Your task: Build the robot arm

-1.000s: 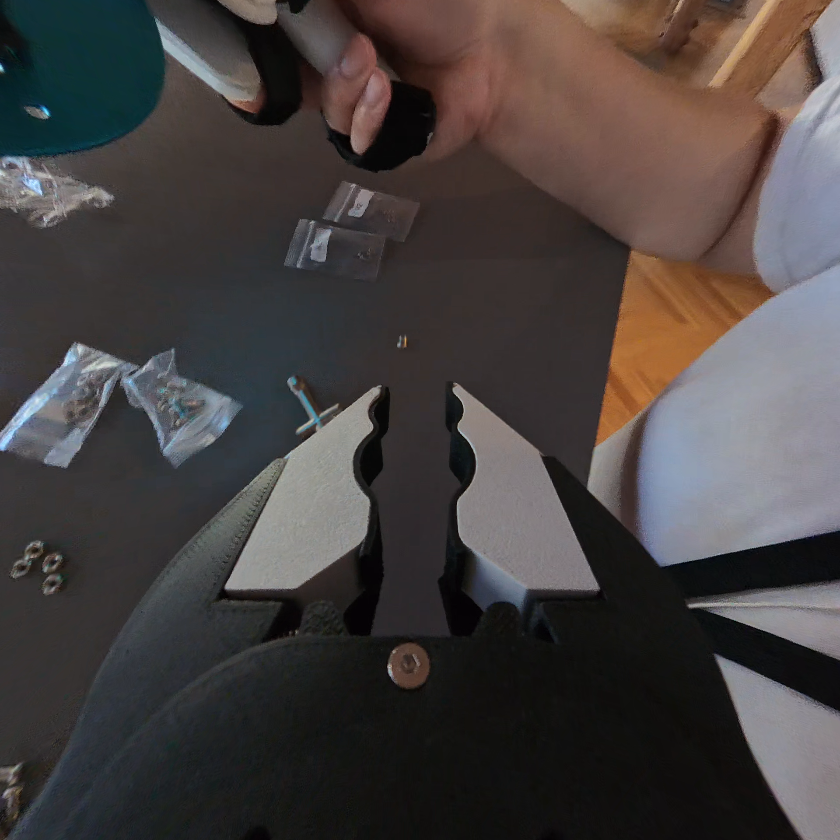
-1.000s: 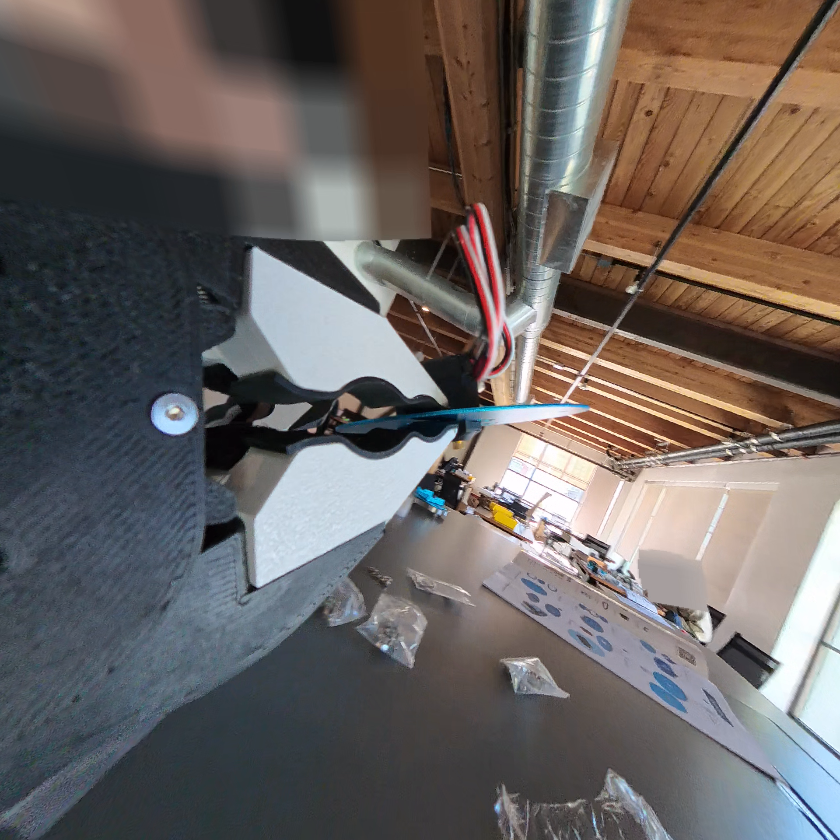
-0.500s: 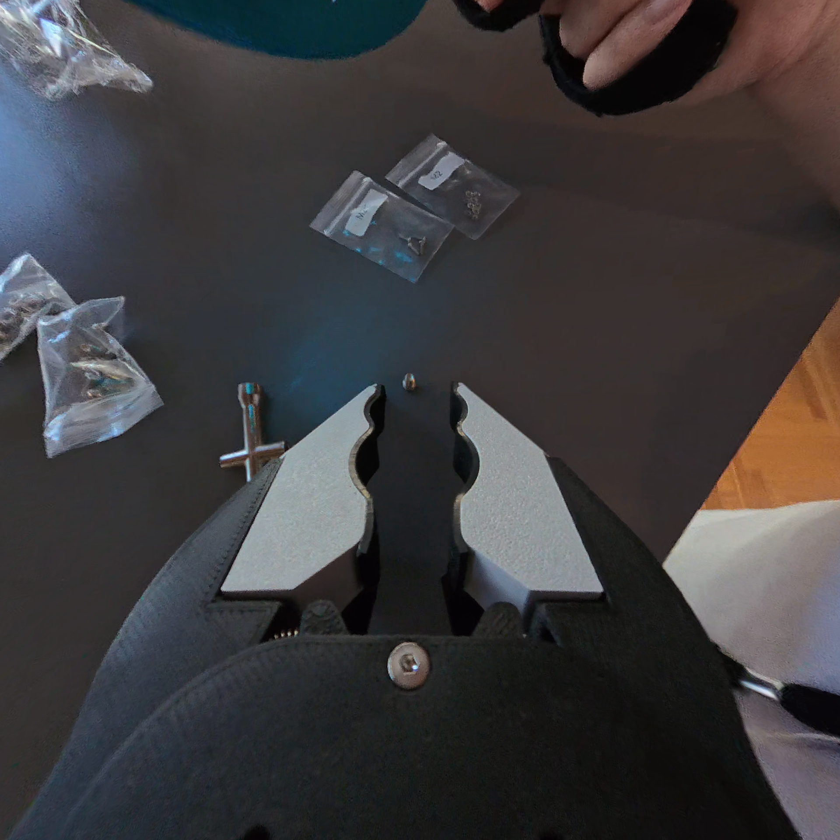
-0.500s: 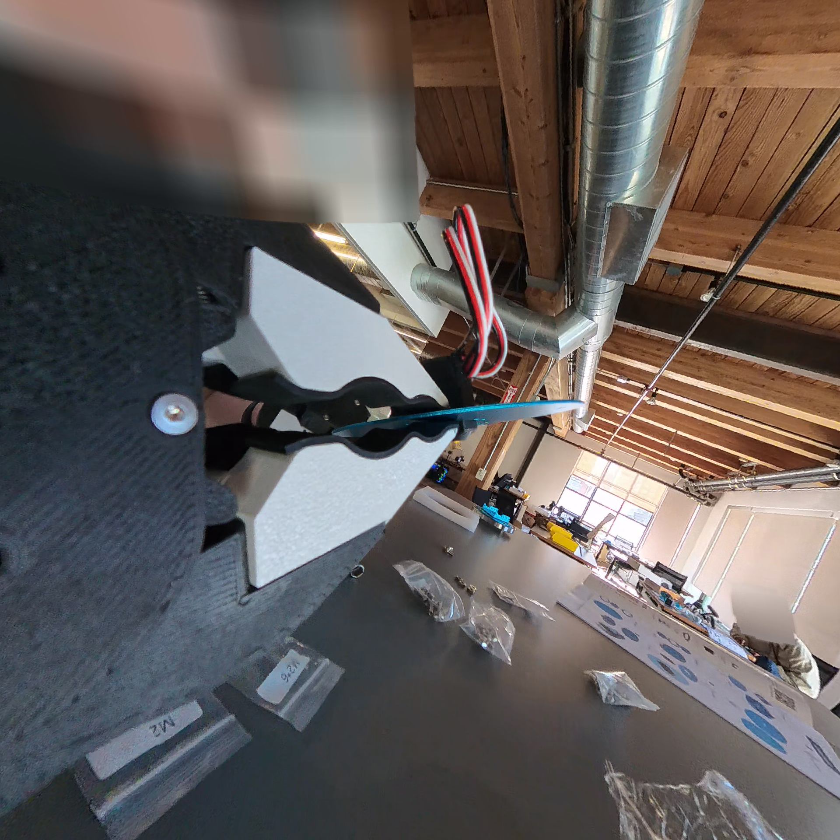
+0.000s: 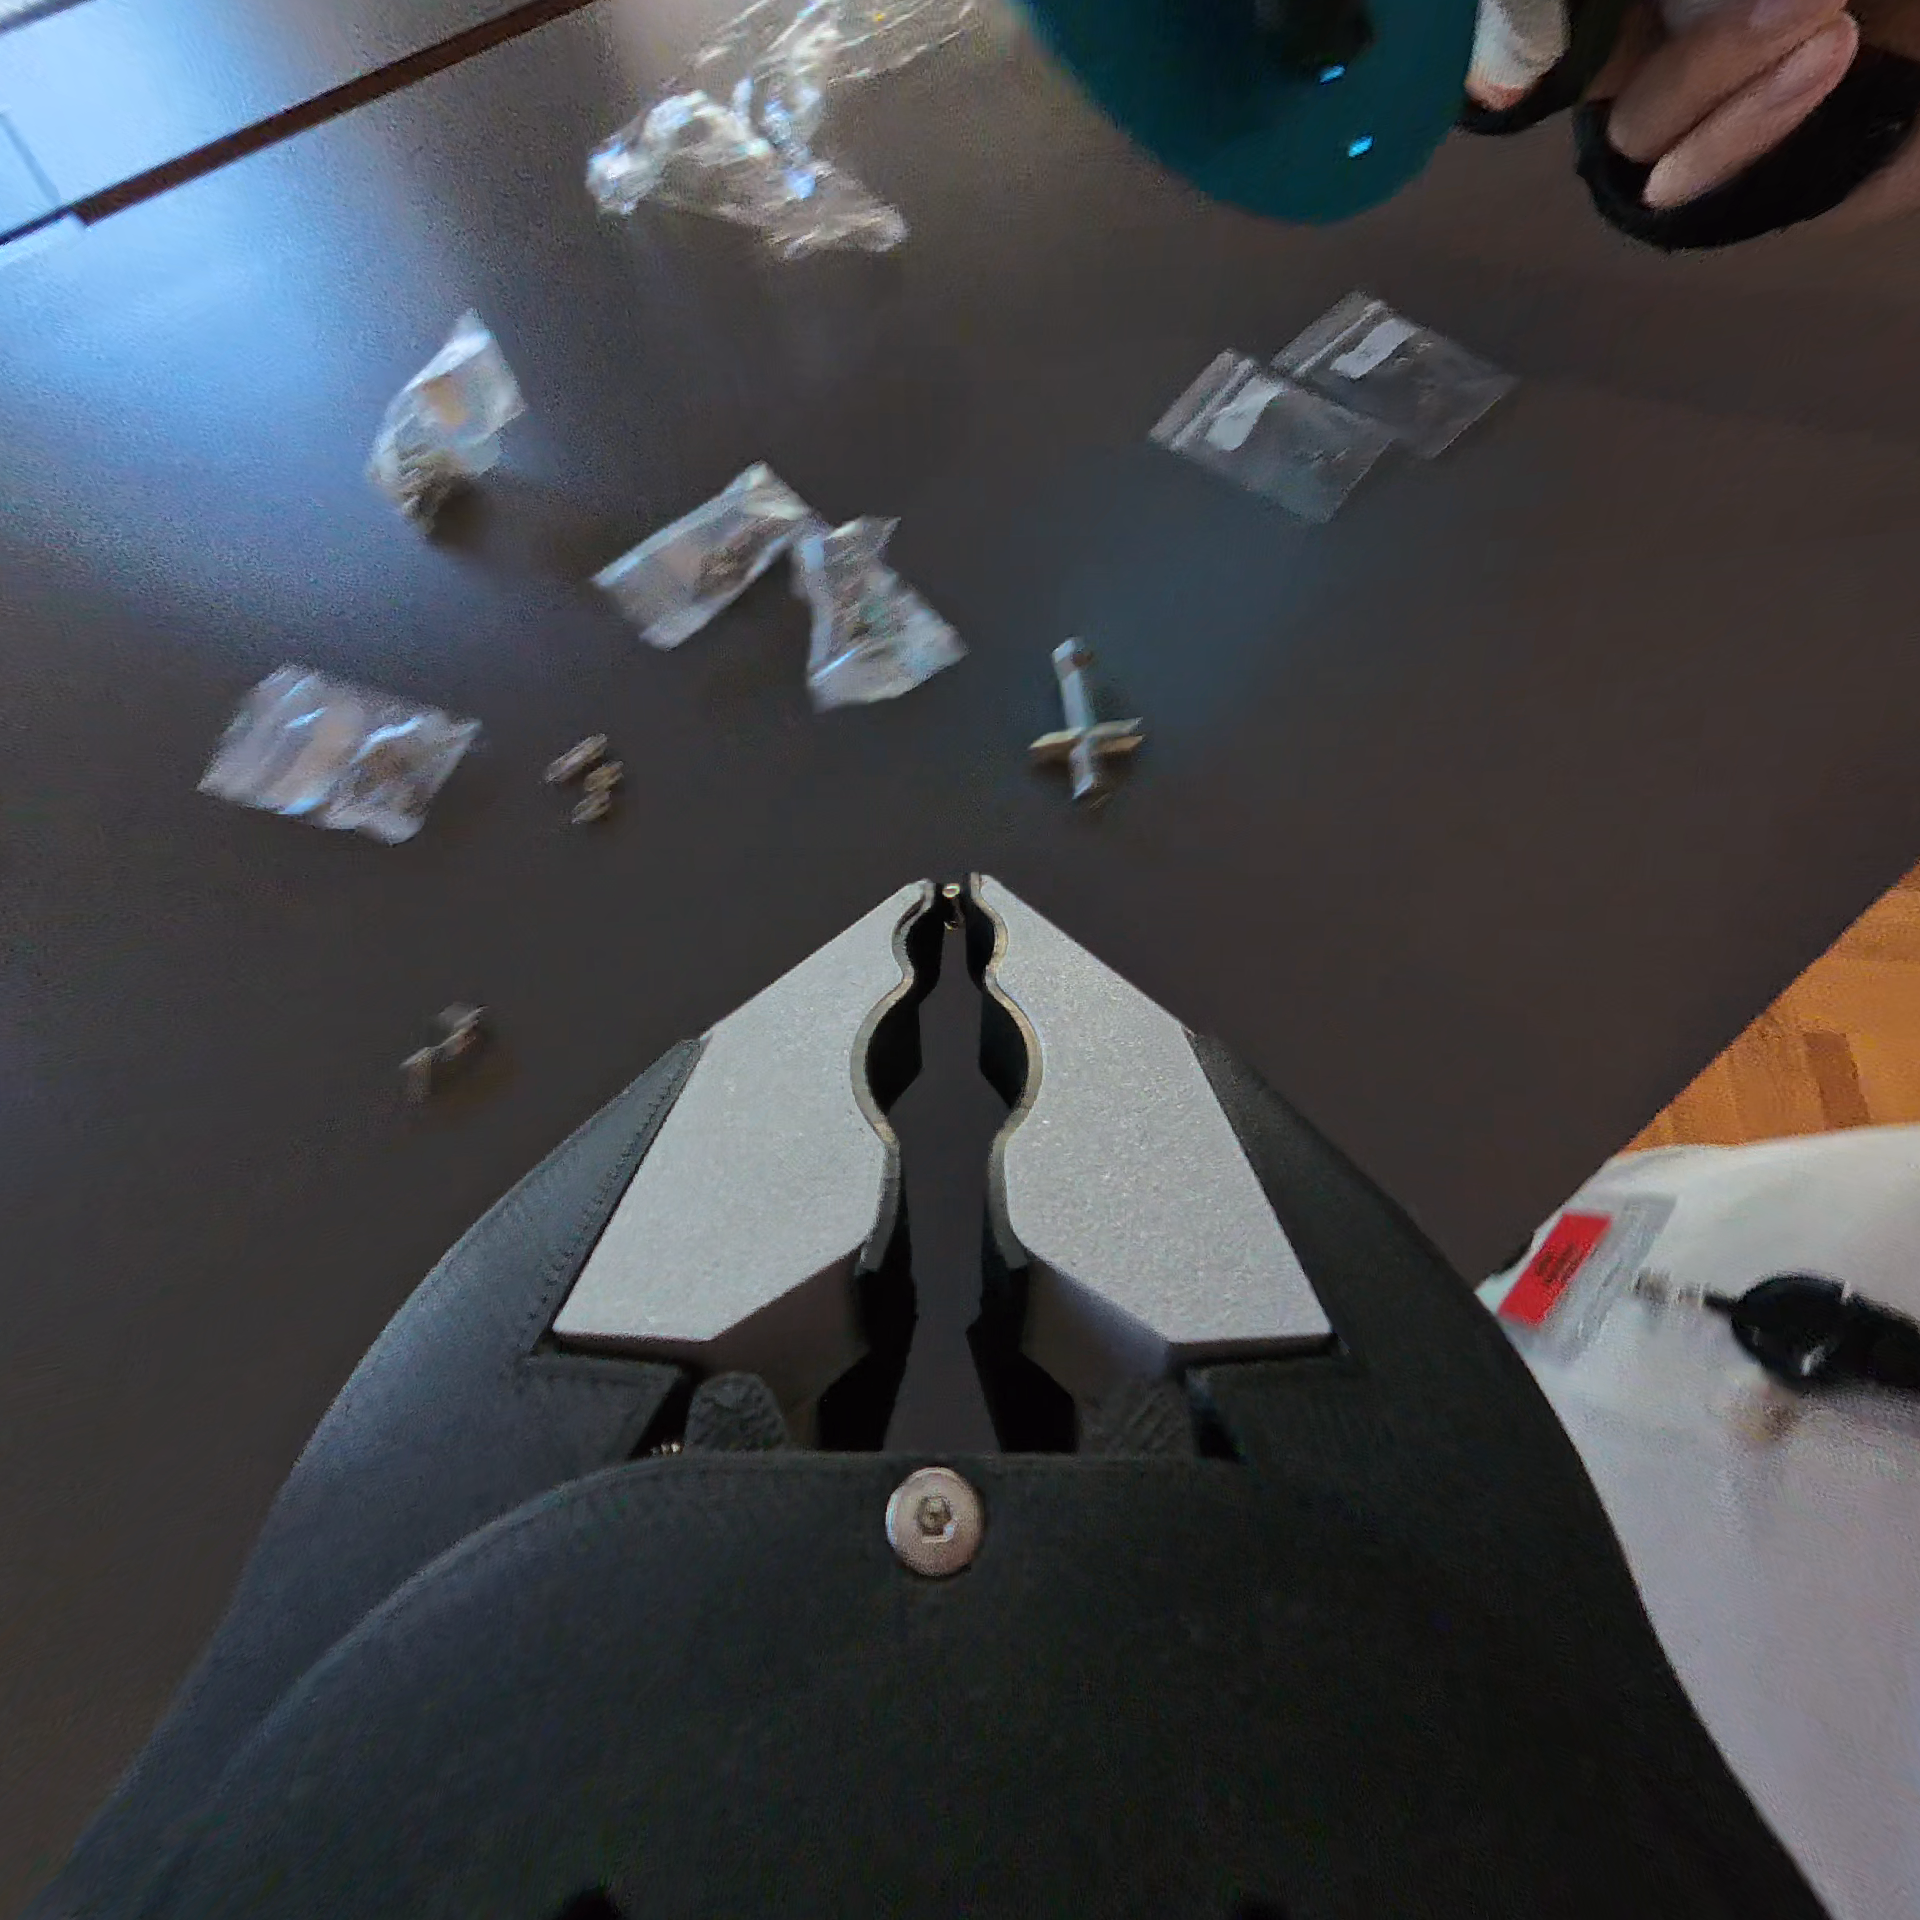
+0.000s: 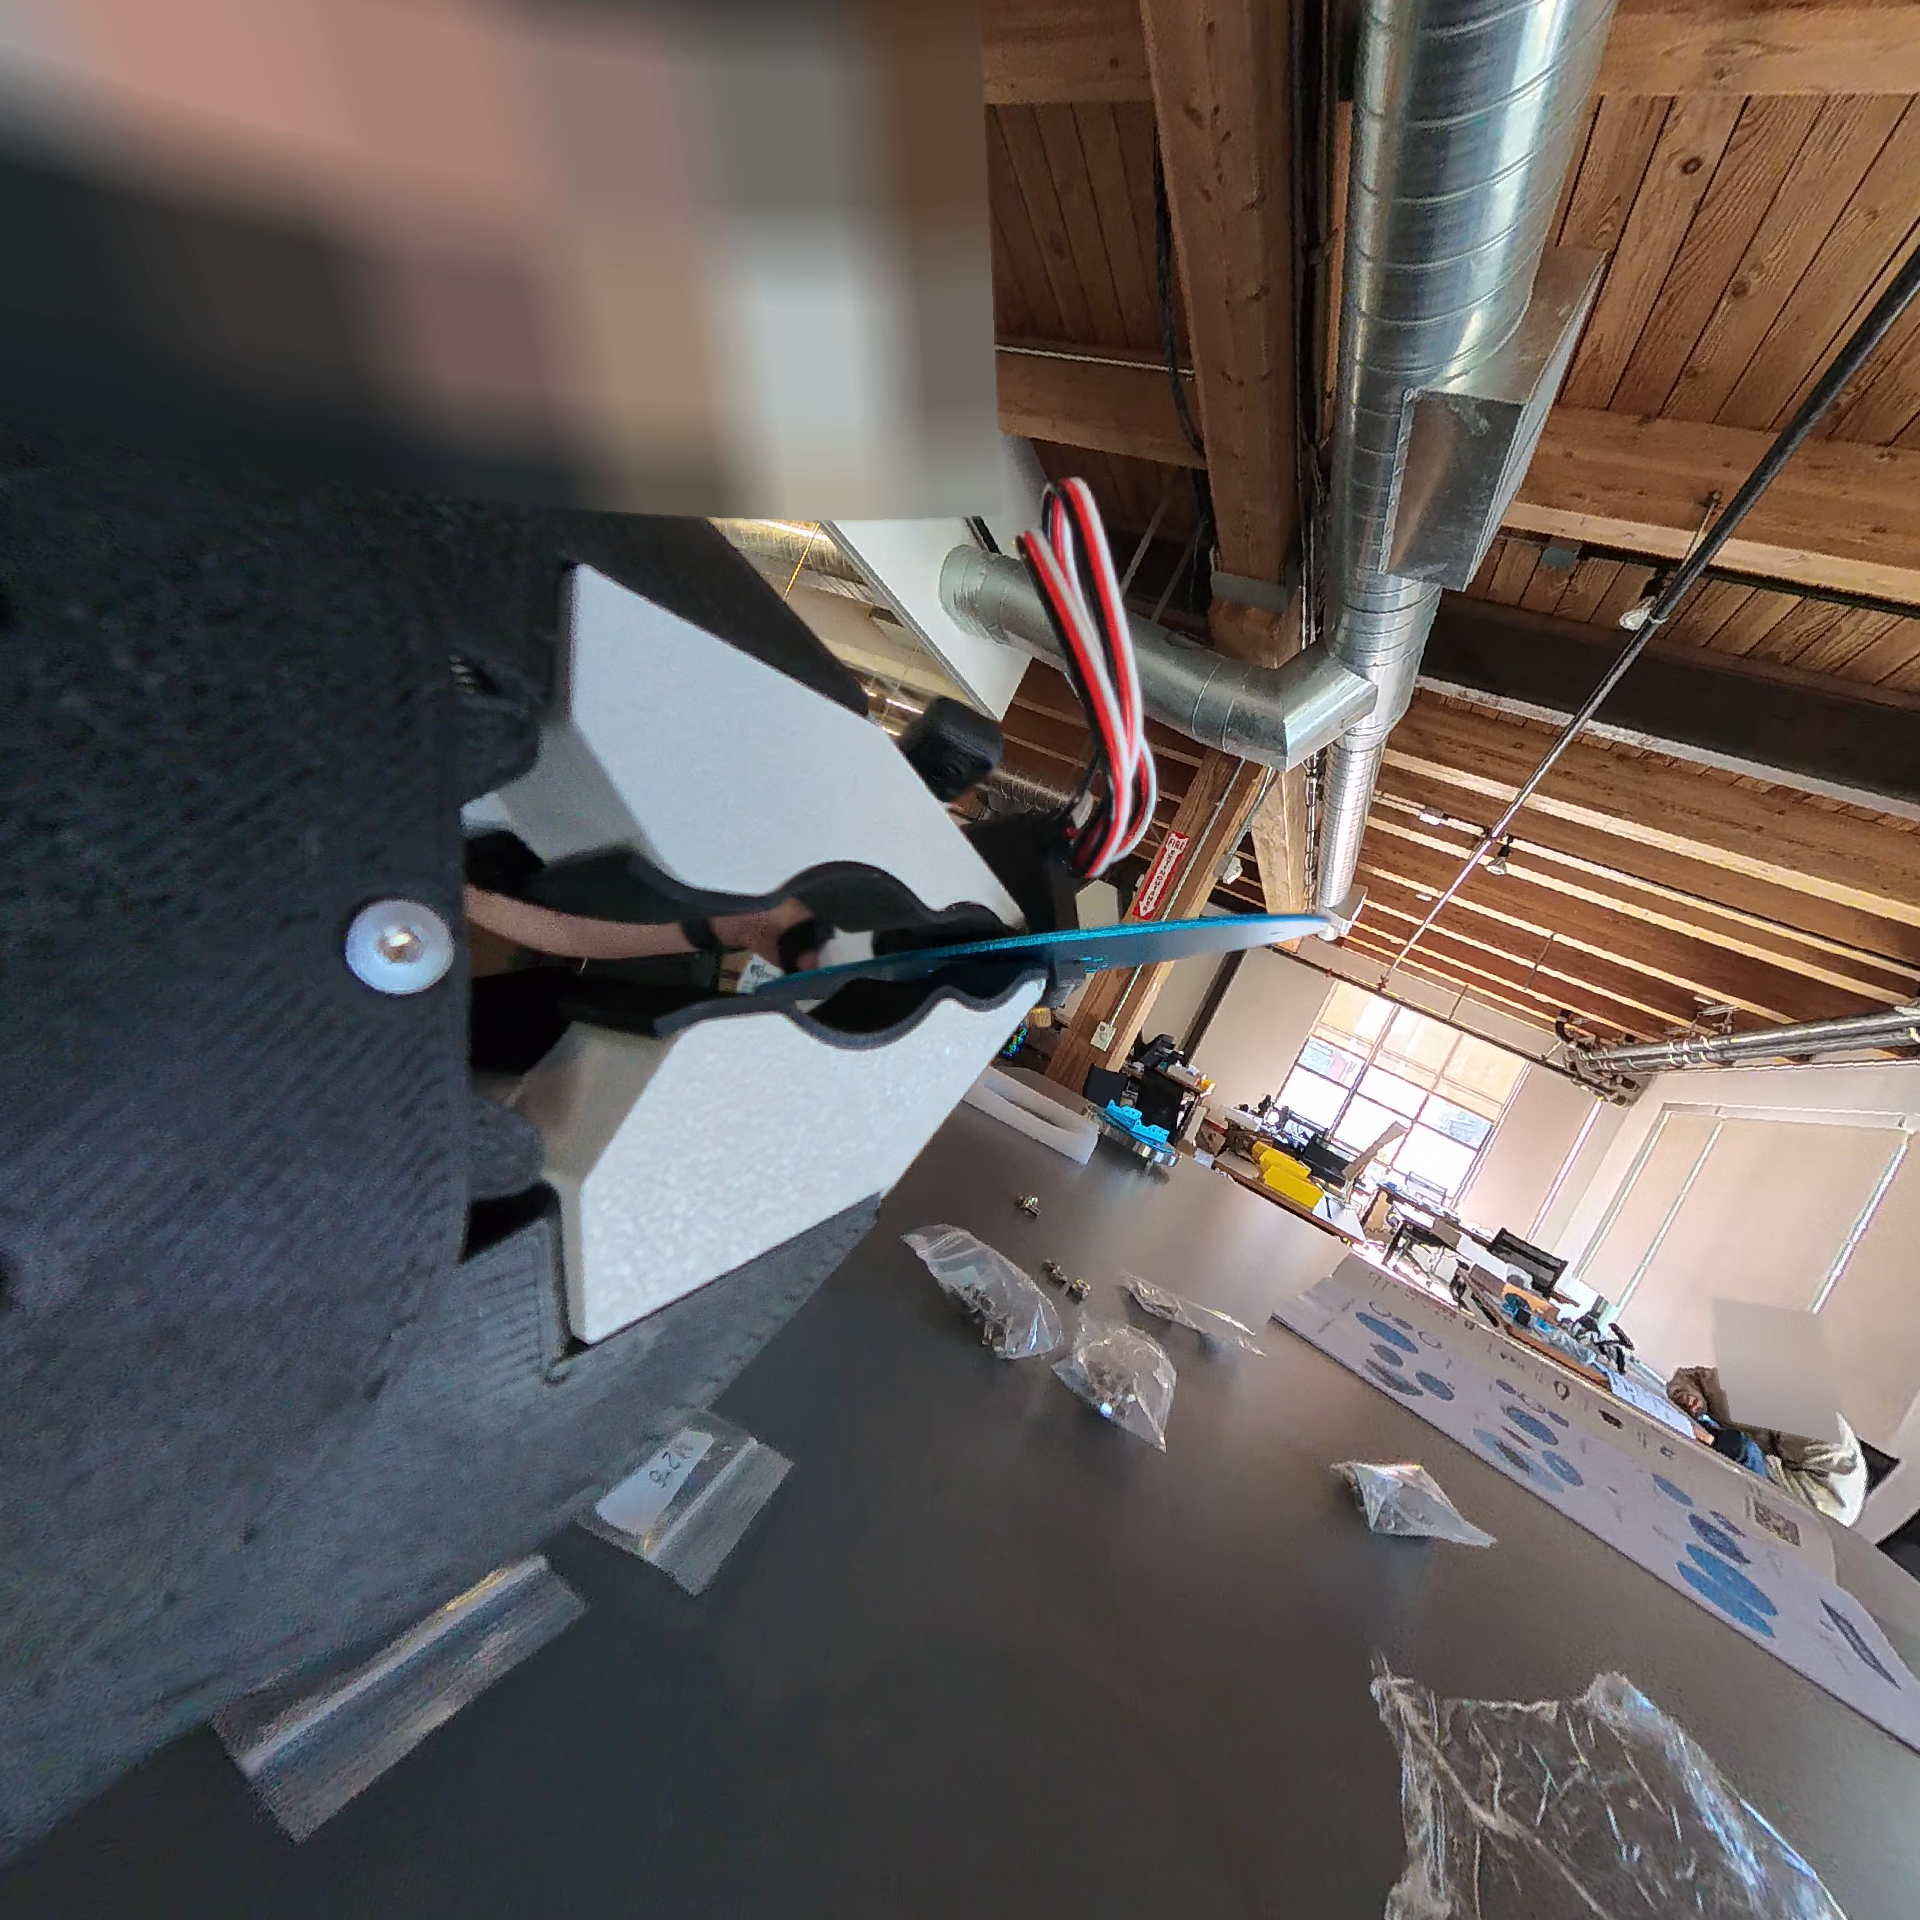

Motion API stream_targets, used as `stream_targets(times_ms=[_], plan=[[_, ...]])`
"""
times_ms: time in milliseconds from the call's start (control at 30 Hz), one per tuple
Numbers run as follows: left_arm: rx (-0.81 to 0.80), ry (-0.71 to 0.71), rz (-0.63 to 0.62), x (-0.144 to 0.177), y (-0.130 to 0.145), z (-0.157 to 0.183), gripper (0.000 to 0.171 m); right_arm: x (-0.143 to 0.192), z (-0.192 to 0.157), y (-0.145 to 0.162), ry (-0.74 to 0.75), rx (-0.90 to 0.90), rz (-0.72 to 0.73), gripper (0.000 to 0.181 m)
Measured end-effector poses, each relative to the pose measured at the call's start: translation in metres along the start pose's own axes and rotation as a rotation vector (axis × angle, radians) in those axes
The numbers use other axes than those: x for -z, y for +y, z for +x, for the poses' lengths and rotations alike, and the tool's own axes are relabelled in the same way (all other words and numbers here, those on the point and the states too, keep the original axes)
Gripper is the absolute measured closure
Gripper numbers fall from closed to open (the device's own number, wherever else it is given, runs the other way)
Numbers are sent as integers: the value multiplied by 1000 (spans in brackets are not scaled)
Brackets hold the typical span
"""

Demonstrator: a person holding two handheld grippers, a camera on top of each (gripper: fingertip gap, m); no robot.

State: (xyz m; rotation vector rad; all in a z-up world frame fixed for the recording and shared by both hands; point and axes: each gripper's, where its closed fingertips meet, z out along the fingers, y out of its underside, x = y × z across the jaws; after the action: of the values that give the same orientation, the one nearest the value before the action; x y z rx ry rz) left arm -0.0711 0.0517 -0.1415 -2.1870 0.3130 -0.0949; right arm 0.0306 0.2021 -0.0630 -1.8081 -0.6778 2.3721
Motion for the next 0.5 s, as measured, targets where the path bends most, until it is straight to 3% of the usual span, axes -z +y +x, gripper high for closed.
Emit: stream_targets(times_ms=[67,167,267,433,500], plan=[[0,-14,-10,20,15,-36,169,-6,1,0,-2,-1,7,181],[-68,119,-29,30,32,-55,169,-20,1,2,-24,-14,18,181],[-187,132,-109,26,56,-78,169,-38,4,4,-14,0,29,181],[-249,243,-141,23,75,-89,168,-78,5,8,-39,2,34,181],[-253,281,-117,25,76,-93,158,-92,5,9,-45,6,37,181]])
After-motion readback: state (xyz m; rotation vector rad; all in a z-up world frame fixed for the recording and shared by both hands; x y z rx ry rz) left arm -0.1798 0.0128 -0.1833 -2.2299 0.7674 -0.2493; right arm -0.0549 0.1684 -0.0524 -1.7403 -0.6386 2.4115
